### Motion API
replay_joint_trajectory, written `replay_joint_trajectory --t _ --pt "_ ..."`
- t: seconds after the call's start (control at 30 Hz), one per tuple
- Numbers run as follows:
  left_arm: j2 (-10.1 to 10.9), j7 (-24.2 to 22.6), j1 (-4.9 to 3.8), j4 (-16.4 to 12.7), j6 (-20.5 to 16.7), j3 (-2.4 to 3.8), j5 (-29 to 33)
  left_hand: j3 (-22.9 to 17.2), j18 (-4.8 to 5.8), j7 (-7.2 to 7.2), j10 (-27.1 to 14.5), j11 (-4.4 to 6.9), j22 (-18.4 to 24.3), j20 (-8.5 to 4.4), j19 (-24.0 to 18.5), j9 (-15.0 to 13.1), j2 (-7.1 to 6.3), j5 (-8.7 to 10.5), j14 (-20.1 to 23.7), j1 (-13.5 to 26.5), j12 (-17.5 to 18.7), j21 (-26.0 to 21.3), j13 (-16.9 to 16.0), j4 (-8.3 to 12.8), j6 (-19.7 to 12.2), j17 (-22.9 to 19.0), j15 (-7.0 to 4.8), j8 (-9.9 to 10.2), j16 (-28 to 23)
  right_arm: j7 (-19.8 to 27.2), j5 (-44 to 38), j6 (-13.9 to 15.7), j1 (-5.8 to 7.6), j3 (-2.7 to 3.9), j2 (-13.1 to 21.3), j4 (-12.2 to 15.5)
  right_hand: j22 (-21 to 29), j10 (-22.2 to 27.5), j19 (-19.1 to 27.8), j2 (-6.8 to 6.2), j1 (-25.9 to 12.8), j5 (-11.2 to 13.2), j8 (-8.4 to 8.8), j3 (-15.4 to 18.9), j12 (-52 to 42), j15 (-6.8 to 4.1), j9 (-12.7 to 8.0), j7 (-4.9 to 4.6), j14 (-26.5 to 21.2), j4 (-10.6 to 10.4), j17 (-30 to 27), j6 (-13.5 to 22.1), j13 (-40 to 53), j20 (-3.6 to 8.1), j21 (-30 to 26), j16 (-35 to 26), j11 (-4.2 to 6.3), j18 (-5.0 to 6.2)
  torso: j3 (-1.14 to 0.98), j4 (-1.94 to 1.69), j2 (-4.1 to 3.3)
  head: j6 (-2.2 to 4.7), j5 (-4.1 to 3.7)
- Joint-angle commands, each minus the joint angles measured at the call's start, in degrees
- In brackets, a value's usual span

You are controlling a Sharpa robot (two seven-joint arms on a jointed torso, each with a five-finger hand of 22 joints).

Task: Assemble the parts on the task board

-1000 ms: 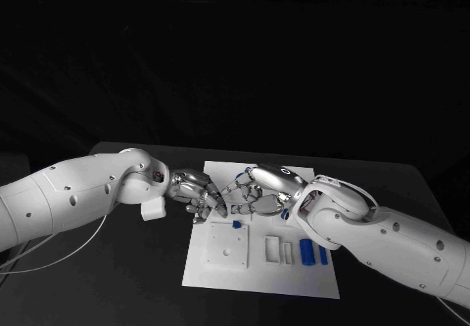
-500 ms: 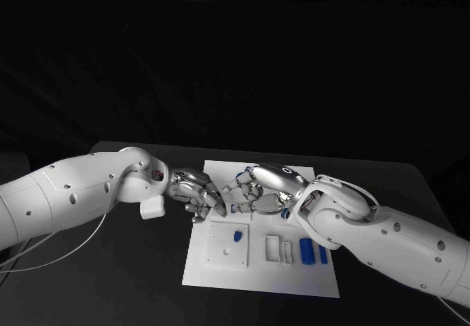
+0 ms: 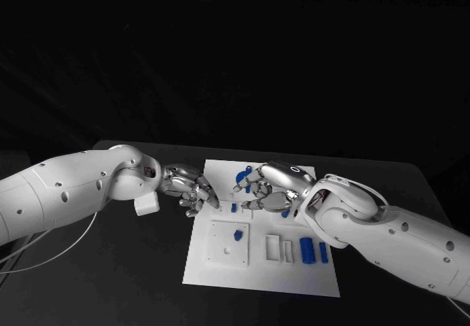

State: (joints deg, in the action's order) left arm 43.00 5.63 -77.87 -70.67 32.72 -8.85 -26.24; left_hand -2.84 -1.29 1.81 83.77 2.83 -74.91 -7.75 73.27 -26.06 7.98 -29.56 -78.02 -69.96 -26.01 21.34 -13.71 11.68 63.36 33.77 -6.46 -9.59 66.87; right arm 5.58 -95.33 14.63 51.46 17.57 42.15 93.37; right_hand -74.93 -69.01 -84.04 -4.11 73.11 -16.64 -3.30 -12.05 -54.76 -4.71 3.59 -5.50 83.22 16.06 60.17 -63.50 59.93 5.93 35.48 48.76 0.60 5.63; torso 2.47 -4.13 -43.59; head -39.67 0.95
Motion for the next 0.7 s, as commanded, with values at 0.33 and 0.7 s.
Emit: replay_joint_trajectory --t 0.33,0.7 --pt "1.4 -4.4 -0.13 -0.1 -15.1 -0.02 3.7 2.3 -0.66 2.61 -6.1 -2.25 3.6 2.37 -2.3 5.9 -0.45 2.04 3.6 -1.1 6.8 -6.2 5.6 -0.8 -5.4 -5.3 2.31 -0.5 -9.4 -5.5 -6.9 -11.1 0.02 -2.64 -0.6 -0.5 -0.6 0.2 -2.8 -0.44 1.1 1.3 -0.23 -1.0 -0.3 0.20 0.0 0.55 -0.3 0.1 0.2 0.8 0.2 -0.29 0.2 0.3 0.14 -0.88 0.22 -0.09 0.12 -0.31 0.66" --pt "1.5 -11.9 -0.16 -1.1 -26.6 -0.03 8.9 6.4 -0.44 3.30 -7.0 -3.08 10.0 3.36 -1.2 14.3 -1.89 15.86 3.6 -4.4 9.2 -12.4 9.6 -3.0 -4.6 -8.6 3.24 -0.9 -16.9 -8.1 -12.7 -12.2 0.62 -6.86 -4.7 -4.2 -1.3 -0.4 -2.9 -0.96 1.5 3.3 -0.24 -2.5 -0.6 -0.01 0.0 1.07 0.0 0.1 0.9 1.8 0.5 -0.05 1.2 1.3 0.85 -1.24 0.15 -0.19 -0.10 -0.74 1.40"
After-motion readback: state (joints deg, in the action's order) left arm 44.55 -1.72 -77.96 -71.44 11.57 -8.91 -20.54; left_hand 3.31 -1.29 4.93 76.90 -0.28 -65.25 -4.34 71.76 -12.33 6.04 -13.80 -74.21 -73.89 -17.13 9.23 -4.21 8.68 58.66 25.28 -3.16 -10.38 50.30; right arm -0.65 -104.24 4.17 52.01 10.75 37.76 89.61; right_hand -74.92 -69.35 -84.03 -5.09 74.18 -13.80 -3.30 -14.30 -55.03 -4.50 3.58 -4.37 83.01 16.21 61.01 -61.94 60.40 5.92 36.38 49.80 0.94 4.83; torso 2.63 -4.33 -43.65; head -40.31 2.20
